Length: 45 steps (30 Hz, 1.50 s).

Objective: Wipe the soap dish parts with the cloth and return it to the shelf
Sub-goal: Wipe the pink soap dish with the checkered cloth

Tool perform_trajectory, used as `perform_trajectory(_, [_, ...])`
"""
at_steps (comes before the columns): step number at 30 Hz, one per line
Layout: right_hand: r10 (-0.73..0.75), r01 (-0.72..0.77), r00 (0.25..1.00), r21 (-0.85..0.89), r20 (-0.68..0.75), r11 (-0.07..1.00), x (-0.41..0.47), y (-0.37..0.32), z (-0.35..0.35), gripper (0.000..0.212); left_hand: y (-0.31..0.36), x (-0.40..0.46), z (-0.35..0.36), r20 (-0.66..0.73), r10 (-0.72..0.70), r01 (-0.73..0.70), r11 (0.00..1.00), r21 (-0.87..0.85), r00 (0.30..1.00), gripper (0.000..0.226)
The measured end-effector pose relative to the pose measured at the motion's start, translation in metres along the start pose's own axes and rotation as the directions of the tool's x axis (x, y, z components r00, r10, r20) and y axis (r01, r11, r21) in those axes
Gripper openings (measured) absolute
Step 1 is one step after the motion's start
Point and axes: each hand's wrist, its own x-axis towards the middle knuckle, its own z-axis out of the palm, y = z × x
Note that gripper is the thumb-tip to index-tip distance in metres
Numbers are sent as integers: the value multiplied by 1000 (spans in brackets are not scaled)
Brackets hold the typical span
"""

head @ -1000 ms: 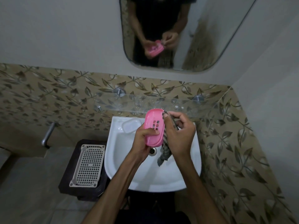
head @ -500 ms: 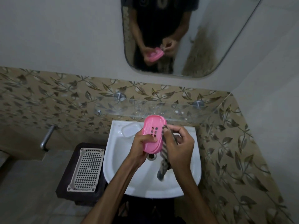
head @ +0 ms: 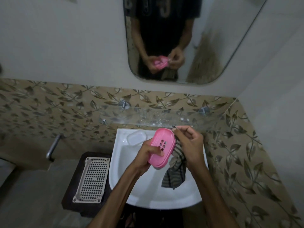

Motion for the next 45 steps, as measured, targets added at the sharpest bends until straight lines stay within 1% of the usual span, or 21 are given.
perform_trajectory(2, [1, -2, 999, 25, 41, 1000, -6, 3, -4, 20, 2, 1, -5, 19, -10, 9, 1000, 20, 1000, 48])
perform_trajectory(4, [32, -36, 998, 68, 60, 997, -14, 5, -7, 21, 4, 3, -9, 37, -58, 56, 997, 50, 998, 48])
perform_trajectory(6, [79, -84, 996, 106, 52, 991, -12, 4, -10, 22, 5, 4, -12, 57, -106, 101, 991, 86, 993, 52])
perform_trajectory(7, [98, -102, 995, 131, 36, 986, -10, 2, -11, 22, 6, 5, -13, 49, -115, 110, 990, 89, 992, 56])
perform_trajectory(8, [110, -111, 994, 161, 17, 981, -8, 0, -11, 21, 7, 5, -12, 9, -112, 111, 991, 69, 994, 61])
perform_trajectory(10, [96, -89, 995, 196, -26, 977, -8, -4, -10, 17, 7, 7, -8, -155, -85, 80, 996, -41, 984, 72])
perform_trajectory(12, [48, -33, 995, 173, -82, 984, -12, -4, -6, 13, 6, 7, 2, -314, -52, -23, 972, -233, 948, 68])
perform_trajectory(13, [13, 3, 994, 149, -110, 989, -16, -3, -2, 13, 6, 7, 10, -371, -69, -66, 938, -339, 926, 62])
perform_trajectory(14, [-26, 42, 991, 122, -132, 992, -20, -2, 3, 14, 6, 7, 18, -406, -116, -83, 894, -441, 907, 55])
perform_trajectory(16, [-103, 115, 984, 77, -149, 990, -28, 1, 13, 16, 6, 6, 32, -398, -219, -69, 800, -596, 891, 48])
perform_trajectory(18, [-174, 178, 974, 16, -144, 984, -36, 3, 21, 20, 10, 2, 42, -354, -270, -35, 751, -660, 896, 45])
perform_trajectory(20, [-232, 227, 960, -46, -155, 973, -42, 3, 27, 26, 19, -1, 49, -295, -286, 15, 741, -671, 912, 40])
perform_trajectory(23, [-249, 243, 953, -55, -174, 968, -42, 1, 31, 29, 25, -3, 54, -242, -241, 29, 762, -647, 940, 39])
perform_trajectory(27, [-280, 274, 936, -59, -212, 960, -40, -5, 30, 34, 28, 1, 58, -305, -173, -54, 789, -612, 937, 50])
perform_trajectory(29, [-302, 293, 927, -73, -225, 953, -38, -12, 31, 35, 28, 3, 59, -339, -143, -89, 807, -584, 930, 51])
perform_trajectory(32, [-302, 298, 916, -56, -262, 953, -24, -21, 26, 25, 29, 3, 60, -412, -97, -147, 841, -521, 906, 48])
perform_trajectory(34, [-285, 279, 929, -57, -237, 959, -22, -20, 24, 21, 31, 2, 60, -441, -99, -155, 849, -505, 892, 47])
perform_trajectory(37, [-285, 273, 931, -86, -226, 958, -36, -12, 27, 30, 33, 1, 57, -459, -92, -169, 851, -497, 884, 49])
perform_trajectory(39, [-285, 272, 927, -85, -242, 958, -34, -14, 27, 31, 32, -1, 59, -484, -86, -182, 859, -479, 871, 51])
perform_trajectory(42, [-237, 231, 934, -55, -268, 971, -16, -22, 23, 29, 30, -3, 63, -514, -82, -195, 865, -462, 854, 53])
perform_trajectory(45, [-276, 264, 934, -84, -225, 961, -30, -19, 24, 29, 33, 0, 60, -504, -51, -222, 856, -467, 862, 54])
